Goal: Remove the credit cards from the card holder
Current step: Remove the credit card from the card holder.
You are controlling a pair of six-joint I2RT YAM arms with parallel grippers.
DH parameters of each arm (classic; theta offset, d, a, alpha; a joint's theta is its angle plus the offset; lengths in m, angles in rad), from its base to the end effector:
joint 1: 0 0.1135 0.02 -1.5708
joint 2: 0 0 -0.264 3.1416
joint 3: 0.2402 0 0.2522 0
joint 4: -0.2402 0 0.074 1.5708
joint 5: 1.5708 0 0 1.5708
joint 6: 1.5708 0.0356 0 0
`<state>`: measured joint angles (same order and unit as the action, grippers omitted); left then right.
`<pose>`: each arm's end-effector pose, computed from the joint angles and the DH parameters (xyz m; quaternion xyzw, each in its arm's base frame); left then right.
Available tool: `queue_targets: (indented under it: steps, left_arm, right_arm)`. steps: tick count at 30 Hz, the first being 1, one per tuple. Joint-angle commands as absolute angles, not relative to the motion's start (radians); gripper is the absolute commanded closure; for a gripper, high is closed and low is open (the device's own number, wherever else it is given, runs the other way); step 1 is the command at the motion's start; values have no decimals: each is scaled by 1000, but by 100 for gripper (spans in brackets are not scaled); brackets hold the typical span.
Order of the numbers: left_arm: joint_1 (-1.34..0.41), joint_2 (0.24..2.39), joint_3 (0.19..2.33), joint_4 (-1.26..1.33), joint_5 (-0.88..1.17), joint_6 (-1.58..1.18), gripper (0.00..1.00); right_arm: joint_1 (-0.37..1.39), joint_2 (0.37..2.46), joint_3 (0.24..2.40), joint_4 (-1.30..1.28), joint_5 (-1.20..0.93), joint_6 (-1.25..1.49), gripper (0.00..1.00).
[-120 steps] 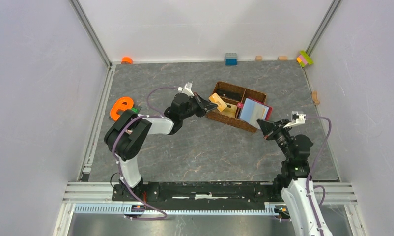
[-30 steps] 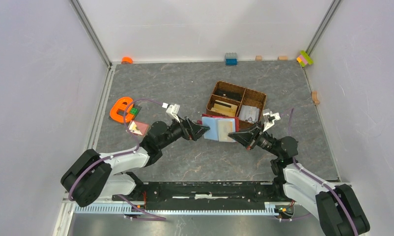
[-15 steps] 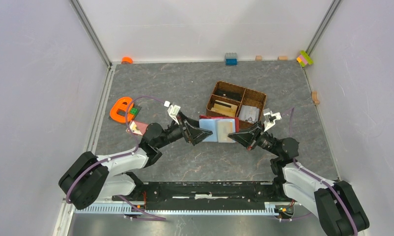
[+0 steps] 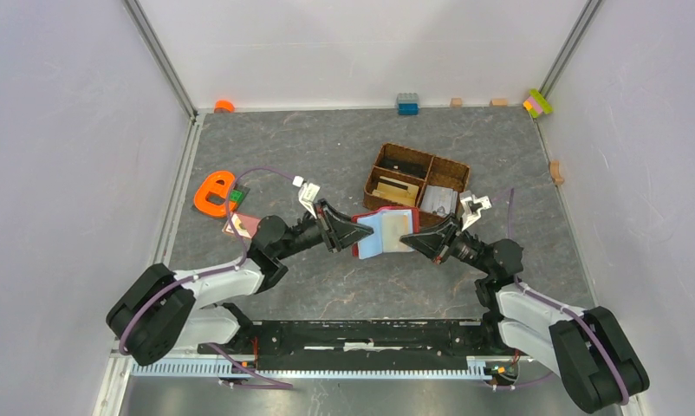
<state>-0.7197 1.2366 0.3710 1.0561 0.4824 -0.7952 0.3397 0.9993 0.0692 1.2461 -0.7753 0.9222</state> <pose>0.1707 -0.1716 0.2352 0.1607 0.6247 -0.6250 0.4396 0.1484 0.0789 0.2059 -0.1371 0.6085 0.6213 0.4743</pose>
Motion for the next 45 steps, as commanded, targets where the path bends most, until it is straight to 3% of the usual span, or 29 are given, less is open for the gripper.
queue_targets:
  steps: [1,3,6,8,12,15,22,24,31,45]
  left_arm:
    - [-725,1195,393,1081,473,-791,68]
    - [-724,1186,399,1044,462,-779,83]
    - [-724,1174,405,1007,453,-766,92]
    - [-724,1169,403,1003,448,-764,98]
    - [-724,1158,400,983,426,-757,98]
    - [-724,1139,395,947,389,-744,98]
    - [-724,1082,371,898,310,-722,98]
    - [-724,1071,367,894,301,-717,98]
    - [-724,1070,375,879,309,-706,98]
    - [-726,1221,455,951,500,-764,98]
  right_arm:
    - [350,1015,96,1252,-764,893,88]
    - [353,1017,96,1252,-764,890,84]
    - [356,1019,100,1248,-764,887,81]
    - [359,1017,101,1246,-765,881,73]
    - [362,1010,103,1247,-772,877,52]
    - [362,989,100,1240,-768,864,47]
    - [362,850,114,987,-664,709,49]
    - [363,822,122,924,-636,675,63]
    - [377,869,146,926,-668,673,82]
    - [447,924,191,869,-661,617,74]
